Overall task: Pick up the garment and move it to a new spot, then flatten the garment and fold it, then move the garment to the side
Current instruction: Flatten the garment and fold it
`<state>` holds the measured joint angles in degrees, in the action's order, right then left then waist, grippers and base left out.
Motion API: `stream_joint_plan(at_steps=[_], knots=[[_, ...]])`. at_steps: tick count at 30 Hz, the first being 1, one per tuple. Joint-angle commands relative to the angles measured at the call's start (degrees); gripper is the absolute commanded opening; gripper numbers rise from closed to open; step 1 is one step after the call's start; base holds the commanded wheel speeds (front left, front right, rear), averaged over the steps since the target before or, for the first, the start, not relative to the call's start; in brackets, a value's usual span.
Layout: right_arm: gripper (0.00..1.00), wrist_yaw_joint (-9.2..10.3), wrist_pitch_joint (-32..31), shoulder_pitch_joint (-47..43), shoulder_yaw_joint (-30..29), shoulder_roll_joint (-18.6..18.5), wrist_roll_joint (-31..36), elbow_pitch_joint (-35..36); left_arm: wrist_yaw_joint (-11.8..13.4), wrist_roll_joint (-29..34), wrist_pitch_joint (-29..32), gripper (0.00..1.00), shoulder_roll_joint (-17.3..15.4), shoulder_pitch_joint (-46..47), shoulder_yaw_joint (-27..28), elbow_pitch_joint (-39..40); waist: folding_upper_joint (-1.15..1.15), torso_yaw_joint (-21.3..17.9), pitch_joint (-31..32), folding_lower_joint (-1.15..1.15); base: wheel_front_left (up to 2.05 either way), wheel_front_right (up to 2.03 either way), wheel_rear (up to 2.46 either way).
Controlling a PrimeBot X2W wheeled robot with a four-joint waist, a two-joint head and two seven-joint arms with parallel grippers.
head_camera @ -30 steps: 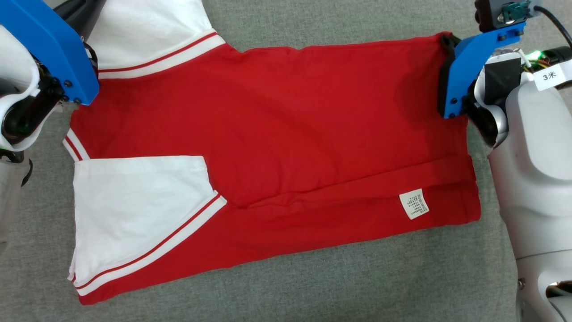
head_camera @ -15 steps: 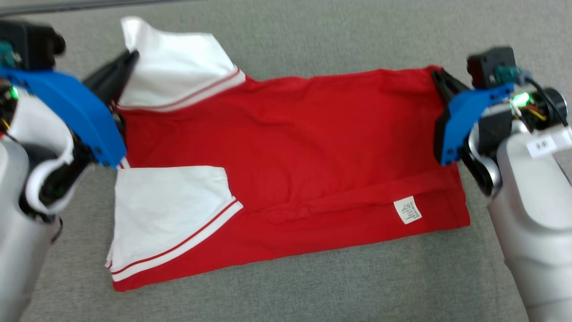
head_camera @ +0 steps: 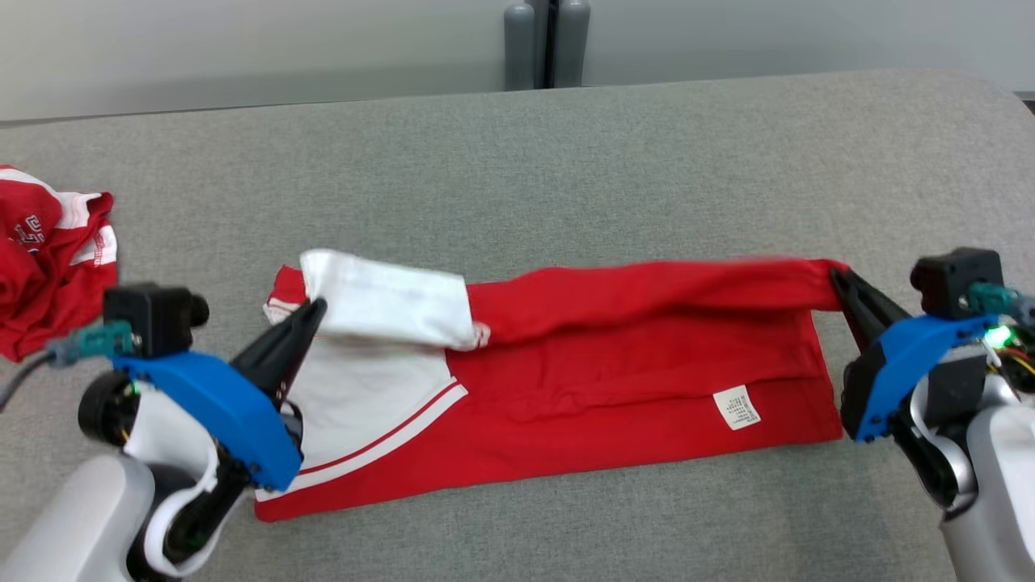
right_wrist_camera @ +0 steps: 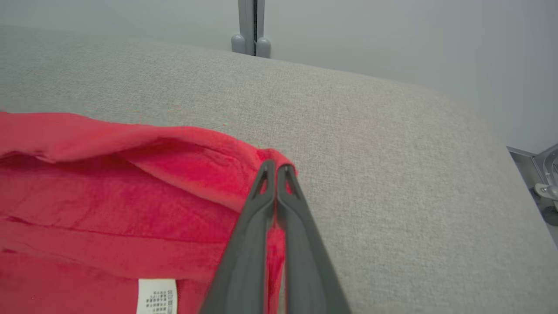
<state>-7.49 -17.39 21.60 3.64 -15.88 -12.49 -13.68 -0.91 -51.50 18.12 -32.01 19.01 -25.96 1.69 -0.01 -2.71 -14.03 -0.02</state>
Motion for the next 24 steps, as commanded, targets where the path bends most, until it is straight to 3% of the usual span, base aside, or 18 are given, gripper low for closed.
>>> stream_joint_plan(at_steps=[1, 10, 11, 12, 13, 14, 24], knots=[[0.0, -0.01, -0.4, -1.2, -0.3, 0.0, -0.3, 0.7, 0.4, -0.2, -0.4, 0.0, 0.1, -0.8, 0.3, -0.1, 0.01, 0.0, 0.0, 0.02, 0.0, 0.0, 0.0], [0.0, -0.01, -3.5, -6.8, -1.0, 0.6, 0.5, 5.7, 1.5, -0.9, -5.0, 0.0, 2.4, -6.1, 0.5, -4.5, 0.01, 0.2, 0.5, 0.02, 0.0, 0.0, 0.0], [0.07, -0.01, -3.2, -7.2, -0.8, 0.5, 0.7, 6.0, 1.6, -0.6, -5.8, 0.12, 2.6, -6.5, 0.6, -4.9, 0.01, 0.2, 0.6, 0.02, 0.0, 0.0, 0.0], [0.38, -0.01, -3.1, -7.8, -0.8, 0.5, 0.9, 6.3, 1.7, -0.6, -6.5, 0.48, 2.8, -7.0, 0.7, -5.3, 0.01, 0.2, 0.7, 0.02, 0.0, 0.0, 0.0], [0.5, -0.01, -2.8, -8.4, -0.8, 0.6, 1.0, 6.7, 1.9, -0.7, -7.5, 1.0, 3.1, -7.7, 1.0, -5.7, 0.01, 0.2, 0.8, 0.02, 0.0, 0.0, 0.0], [0.97, -0.01, -2.6, -9.1, -1.0, 0.7, 0.9, 7.0, 2.1, -0.8, -8.4, 1.0, 3.3, -8.2, 1.3, -6.0, 0.01, 0.2, 0.9, 0.02, 0.0, 0.0, 0.0], [1.0, -0.01, -1.7, -17.5, -9.4, 3.8, 1.7, 11.0, 6.5, 1.8, -20.2, 1.0, 5.9, -15.3, 4.6, -4.5, 0.01, 1.2, 3.7, 0.02, 0.0, 0.0, 0.0]])
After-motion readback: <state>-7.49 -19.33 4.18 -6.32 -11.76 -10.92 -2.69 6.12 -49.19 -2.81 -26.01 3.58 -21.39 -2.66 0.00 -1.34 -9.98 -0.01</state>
